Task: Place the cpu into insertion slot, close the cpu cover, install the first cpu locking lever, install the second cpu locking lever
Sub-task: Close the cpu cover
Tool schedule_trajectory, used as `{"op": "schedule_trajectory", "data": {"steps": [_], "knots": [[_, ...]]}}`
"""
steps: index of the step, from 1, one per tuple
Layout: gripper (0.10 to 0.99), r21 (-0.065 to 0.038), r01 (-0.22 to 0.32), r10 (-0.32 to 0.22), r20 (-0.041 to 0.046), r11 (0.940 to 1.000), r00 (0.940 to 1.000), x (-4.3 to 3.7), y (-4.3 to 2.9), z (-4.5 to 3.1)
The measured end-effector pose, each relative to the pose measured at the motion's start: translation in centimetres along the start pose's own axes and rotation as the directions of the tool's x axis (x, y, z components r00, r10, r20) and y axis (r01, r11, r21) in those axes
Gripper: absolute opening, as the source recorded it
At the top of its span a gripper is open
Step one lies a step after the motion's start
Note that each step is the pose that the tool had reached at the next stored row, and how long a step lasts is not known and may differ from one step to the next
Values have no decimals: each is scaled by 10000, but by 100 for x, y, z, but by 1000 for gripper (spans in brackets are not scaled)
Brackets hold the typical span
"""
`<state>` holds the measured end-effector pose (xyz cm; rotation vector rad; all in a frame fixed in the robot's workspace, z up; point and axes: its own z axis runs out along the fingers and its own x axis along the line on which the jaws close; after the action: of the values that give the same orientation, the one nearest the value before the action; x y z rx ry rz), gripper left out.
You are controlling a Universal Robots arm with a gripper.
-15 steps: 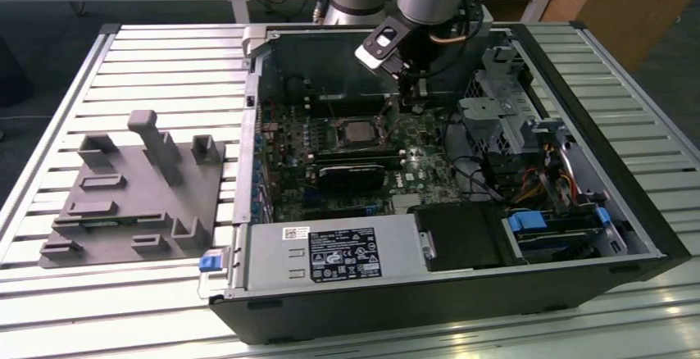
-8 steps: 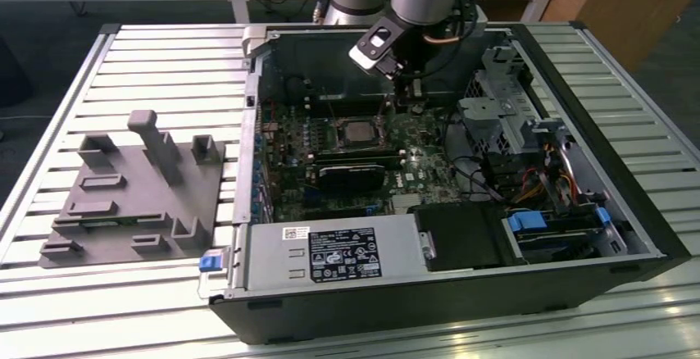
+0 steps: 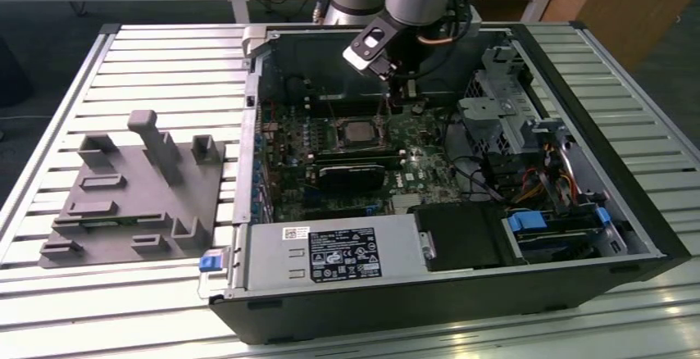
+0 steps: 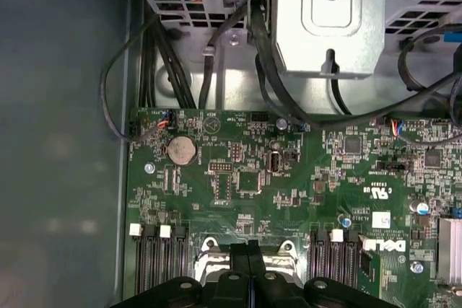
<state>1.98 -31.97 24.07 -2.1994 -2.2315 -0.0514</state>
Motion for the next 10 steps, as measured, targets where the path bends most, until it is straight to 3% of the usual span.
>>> {"op": "schedule_trajectory", "data": {"steps": [10], "knots": [[114, 0, 0, 0, 0, 10000, 10000, 1, -85, 9]]}}
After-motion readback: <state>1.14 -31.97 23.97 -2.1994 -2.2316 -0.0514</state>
